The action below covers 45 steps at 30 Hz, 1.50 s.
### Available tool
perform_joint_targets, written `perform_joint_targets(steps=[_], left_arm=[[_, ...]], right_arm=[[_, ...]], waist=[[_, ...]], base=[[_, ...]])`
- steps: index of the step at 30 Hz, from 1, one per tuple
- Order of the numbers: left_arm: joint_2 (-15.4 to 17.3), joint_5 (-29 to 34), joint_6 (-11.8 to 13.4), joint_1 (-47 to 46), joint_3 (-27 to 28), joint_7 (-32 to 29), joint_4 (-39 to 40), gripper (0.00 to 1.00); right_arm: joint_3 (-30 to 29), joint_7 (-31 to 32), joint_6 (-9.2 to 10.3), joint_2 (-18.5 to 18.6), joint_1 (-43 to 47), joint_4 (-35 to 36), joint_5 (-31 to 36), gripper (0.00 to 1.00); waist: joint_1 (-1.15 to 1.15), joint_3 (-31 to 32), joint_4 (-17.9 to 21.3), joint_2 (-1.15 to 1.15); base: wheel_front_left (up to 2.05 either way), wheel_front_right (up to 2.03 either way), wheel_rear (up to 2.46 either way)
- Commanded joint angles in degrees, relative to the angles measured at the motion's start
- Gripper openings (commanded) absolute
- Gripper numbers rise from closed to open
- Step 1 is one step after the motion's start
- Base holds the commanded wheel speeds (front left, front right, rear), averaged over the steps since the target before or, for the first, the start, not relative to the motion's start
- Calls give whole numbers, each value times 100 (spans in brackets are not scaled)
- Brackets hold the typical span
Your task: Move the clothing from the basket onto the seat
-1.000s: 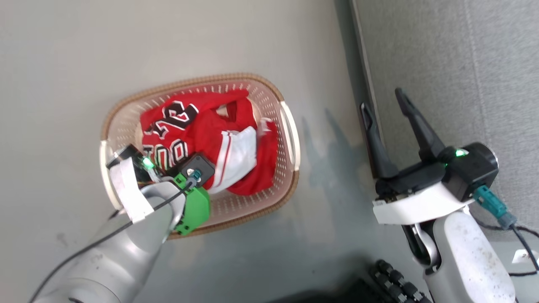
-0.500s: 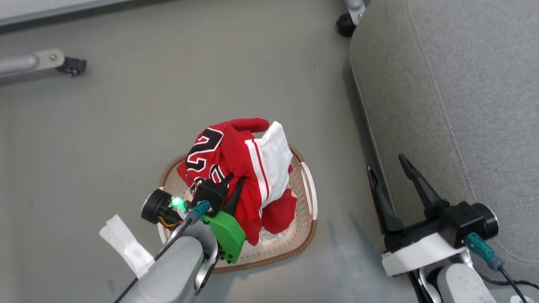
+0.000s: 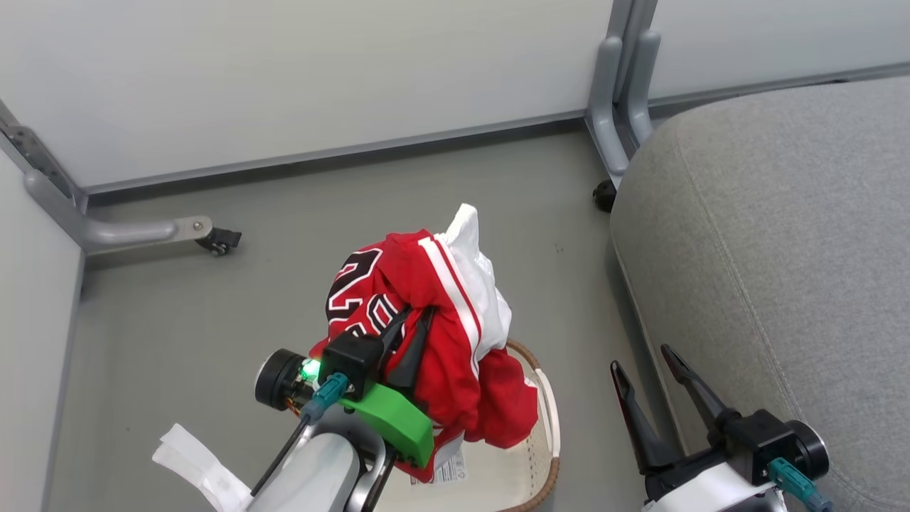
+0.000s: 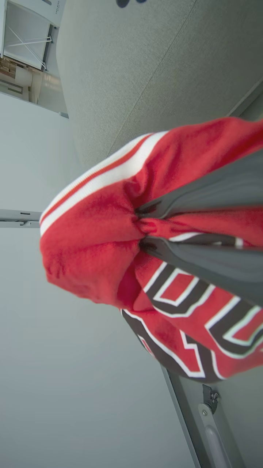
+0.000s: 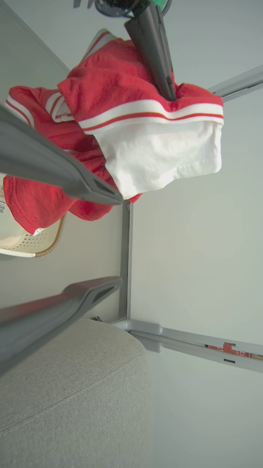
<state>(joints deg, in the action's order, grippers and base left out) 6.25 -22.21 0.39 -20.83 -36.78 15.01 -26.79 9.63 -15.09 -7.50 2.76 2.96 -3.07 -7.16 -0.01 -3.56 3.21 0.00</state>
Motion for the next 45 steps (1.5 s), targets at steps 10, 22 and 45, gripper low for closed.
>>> perform_joint_targets(steps=[10,22,45], left_arm=[[-123,149,-154,176,203,24,576,0],[-252,182,-247,124,168,24,633,0],[-334,-89,-381,-300,-549,-65,1251,0]], right_arm=[[52,-12,2,23,299,-151,-58,100],[162,-11,2,22,310,-252,-3,100],[1562,-11,2,43,-800,-999,-161,100]], waist=[[1,619,-113,0],[1,729,-148,0],[1,542,-193,0]], base=[[0,0,0],[0,0,0],[0,0,0]])
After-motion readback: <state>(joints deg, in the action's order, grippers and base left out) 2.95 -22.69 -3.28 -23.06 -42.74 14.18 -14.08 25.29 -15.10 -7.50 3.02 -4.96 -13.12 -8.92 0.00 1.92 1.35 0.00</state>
